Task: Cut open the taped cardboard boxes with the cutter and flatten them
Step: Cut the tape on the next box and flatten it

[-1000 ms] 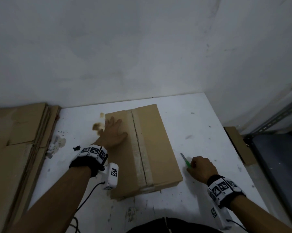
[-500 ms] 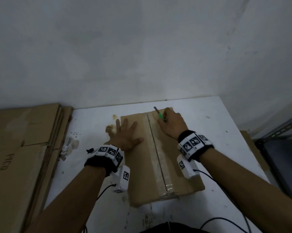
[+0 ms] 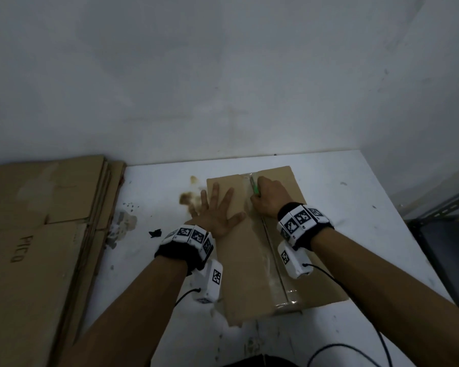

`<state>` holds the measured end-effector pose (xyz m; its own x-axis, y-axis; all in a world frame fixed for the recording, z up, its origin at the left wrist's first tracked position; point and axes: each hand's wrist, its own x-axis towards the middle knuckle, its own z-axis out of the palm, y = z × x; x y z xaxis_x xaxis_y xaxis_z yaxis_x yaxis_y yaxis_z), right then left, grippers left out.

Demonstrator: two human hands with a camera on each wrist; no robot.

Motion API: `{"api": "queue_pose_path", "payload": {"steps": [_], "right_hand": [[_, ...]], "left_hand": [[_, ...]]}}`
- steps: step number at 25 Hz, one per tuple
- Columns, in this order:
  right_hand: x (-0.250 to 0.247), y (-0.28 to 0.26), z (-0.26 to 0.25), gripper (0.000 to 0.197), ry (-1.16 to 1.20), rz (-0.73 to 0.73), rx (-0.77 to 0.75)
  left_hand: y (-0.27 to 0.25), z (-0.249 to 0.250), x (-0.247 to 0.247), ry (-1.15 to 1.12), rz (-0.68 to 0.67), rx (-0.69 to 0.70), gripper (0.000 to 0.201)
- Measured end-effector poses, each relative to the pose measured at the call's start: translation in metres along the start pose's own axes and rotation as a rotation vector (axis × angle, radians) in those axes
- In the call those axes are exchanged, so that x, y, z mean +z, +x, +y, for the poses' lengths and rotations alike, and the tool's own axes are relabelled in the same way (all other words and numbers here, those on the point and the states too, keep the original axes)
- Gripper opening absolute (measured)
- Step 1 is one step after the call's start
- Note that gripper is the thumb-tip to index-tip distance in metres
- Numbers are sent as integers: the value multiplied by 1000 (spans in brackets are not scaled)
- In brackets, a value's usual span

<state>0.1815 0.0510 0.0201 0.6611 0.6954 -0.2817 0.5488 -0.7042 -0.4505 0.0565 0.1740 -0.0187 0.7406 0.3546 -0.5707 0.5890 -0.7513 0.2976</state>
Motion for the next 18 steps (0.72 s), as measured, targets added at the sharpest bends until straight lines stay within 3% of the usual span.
{"api": "queue_pose_path", "payload": {"steps": [6, 12, 18], "right_hand": [[2, -44, 9, 19, 4, -90, 19], [23, -156, 35, 34, 20, -179, -26], [31, -240, 48, 22, 113, -160, -32]], "left_hand": [[-3, 1, 2, -28, 18, 11, 86], [-3, 0, 3, -13, 30, 8, 86], [-5, 1, 3, -4, 60, 0, 85]]}}
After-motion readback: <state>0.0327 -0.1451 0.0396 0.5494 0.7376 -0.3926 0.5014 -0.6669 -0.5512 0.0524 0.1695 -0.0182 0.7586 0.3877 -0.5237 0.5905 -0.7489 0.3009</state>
